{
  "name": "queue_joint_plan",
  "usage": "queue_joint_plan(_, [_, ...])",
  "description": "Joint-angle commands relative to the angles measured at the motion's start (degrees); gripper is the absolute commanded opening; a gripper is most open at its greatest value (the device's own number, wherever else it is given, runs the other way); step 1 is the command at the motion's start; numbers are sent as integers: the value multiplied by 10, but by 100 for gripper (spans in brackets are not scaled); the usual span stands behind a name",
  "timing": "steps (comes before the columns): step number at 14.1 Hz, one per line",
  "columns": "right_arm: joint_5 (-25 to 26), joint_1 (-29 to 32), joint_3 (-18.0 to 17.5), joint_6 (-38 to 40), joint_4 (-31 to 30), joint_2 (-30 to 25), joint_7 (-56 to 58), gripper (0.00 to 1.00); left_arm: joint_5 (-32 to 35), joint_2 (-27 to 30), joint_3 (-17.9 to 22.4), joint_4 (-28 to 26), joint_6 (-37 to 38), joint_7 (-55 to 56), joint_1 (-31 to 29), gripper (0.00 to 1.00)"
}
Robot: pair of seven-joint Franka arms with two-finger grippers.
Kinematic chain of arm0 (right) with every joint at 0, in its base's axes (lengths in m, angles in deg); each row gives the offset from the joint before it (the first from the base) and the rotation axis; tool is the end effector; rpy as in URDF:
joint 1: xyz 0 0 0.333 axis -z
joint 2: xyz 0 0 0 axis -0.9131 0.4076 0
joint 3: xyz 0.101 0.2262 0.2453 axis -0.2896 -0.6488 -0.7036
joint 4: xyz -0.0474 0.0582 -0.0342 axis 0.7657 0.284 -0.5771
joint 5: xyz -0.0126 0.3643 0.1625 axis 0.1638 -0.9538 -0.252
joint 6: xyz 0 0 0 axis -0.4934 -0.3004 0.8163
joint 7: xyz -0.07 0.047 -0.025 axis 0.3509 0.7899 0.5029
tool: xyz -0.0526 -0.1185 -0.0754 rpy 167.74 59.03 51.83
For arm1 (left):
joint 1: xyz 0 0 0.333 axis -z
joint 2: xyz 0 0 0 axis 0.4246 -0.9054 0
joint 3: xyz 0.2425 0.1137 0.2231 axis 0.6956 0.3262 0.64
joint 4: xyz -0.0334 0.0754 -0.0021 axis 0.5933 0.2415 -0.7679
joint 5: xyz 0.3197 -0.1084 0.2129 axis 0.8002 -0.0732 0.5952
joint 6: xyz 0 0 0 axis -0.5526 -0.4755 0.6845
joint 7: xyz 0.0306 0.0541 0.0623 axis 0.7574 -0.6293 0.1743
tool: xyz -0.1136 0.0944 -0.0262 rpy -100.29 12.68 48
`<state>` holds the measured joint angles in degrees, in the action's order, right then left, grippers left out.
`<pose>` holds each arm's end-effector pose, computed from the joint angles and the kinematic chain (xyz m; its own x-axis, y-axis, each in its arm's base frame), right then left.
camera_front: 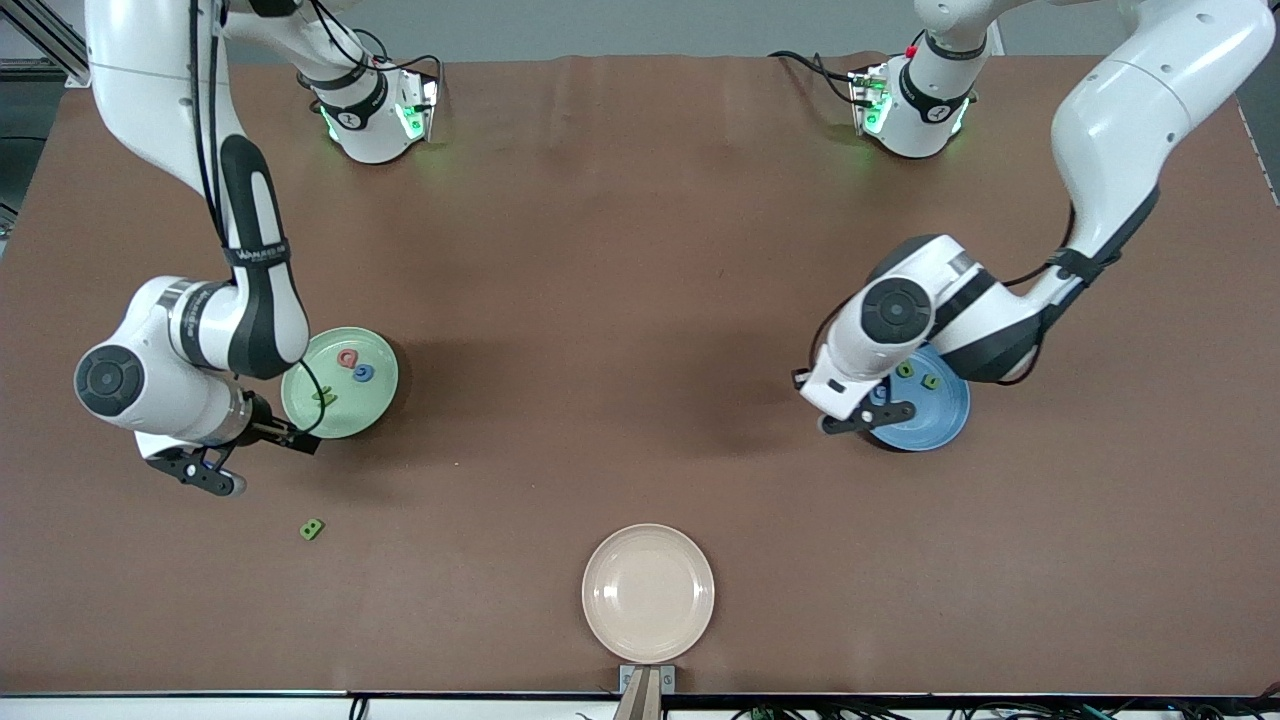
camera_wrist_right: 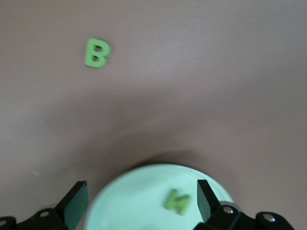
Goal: Sort upper and lower case letters into plates
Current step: 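Place the x in the blue plate while the right gripper reaches the B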
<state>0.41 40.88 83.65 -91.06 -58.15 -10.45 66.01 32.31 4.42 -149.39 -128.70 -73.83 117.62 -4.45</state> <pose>0.6774 0.0013 0.2378 0.9046 -0.4228 -0.0537 -0.4224 -0.9062 0.0199 0.5987 -0.2273 0.2385 0.9885 0.1401 -0.0564 0.1349 -0.9870 -0.0871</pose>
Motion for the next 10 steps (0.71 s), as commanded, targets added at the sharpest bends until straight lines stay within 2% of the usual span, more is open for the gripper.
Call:
queue_joint_plan(1, [-51, 18, -9, -15, 72, 65, -47, 100, 49, -9, 6, -8, -4, -21, -27, 6])
queue_joint_plan(4, [-51, 18, -10, -57, 111, 121, -138, 100, 58, -10, 44, -5, -22, -68, -35, 6])
queue_joint_plan(7, [-52, 31, -10, -60, 182, 179, -184, 100, 58, -10, 83, -9, -47, -92, -37, 6])
queue_joint_plan(10, [-52, 55, -22, -62, 220, 204, -186, 100, 58, -10, 85, -24, -52, -105, -57, 8])
